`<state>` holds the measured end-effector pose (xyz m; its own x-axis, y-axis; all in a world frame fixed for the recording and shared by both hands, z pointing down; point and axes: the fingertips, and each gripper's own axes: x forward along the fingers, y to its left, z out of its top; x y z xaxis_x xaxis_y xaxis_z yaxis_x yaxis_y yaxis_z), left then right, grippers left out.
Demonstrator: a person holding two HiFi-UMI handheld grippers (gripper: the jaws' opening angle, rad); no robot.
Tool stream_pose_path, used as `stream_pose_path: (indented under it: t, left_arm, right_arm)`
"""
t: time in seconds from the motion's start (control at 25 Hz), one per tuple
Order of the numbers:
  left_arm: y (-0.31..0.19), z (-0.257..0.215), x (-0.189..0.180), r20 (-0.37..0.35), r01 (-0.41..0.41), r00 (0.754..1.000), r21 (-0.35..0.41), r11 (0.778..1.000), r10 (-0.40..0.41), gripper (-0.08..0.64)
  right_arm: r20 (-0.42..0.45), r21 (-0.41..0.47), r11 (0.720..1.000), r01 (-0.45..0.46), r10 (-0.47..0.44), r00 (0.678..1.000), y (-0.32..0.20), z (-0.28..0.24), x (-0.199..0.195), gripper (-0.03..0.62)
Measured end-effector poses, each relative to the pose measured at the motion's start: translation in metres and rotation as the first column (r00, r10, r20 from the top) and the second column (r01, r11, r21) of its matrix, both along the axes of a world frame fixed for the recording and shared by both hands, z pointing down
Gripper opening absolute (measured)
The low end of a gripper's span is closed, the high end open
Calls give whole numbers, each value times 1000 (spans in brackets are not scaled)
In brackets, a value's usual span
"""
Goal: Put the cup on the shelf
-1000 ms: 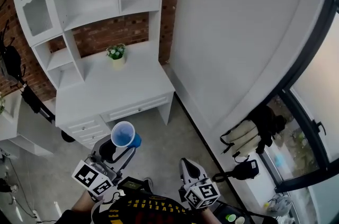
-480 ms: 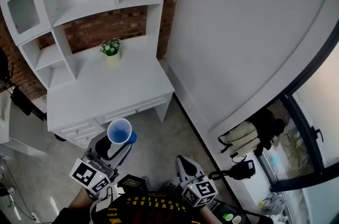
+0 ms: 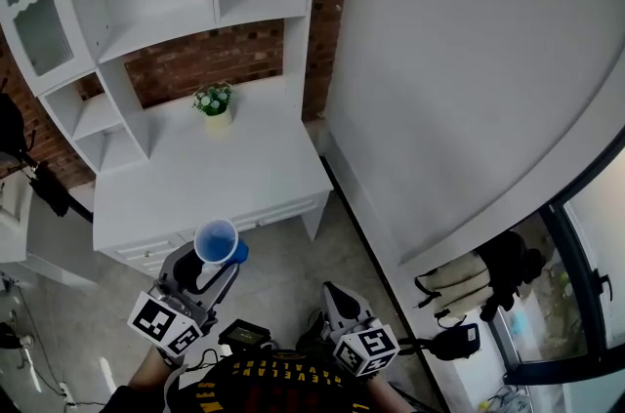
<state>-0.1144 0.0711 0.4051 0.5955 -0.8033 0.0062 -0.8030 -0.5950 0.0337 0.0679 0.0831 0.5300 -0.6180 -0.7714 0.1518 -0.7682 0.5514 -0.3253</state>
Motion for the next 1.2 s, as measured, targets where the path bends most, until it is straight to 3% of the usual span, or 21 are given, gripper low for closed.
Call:
stream_pose_path:
  t: [0.32,0.68,0.88,1.2]
  left_arm:
    - [-69,-21,56,-4,50,999,37,998,-50,232]
    - [-118,-28,93,15,116,993,56,992,-117,232]
    - [-137,-39,86,42,172,984,80,982,-176,232]
    - [-180,-73,45,49,222,972,112,969,-228,232]
  right_arm:
    - [3,10,999,53,-53,999,-82,-5,54,-8]
    - [13,39,996,78,-78,997,-145,-14,107,-8]
    - [19,71,993,99,-100,995,-174,-27,122,-8]
    - [-5,148,981,124,-125,992,-235,-66,123,-8]
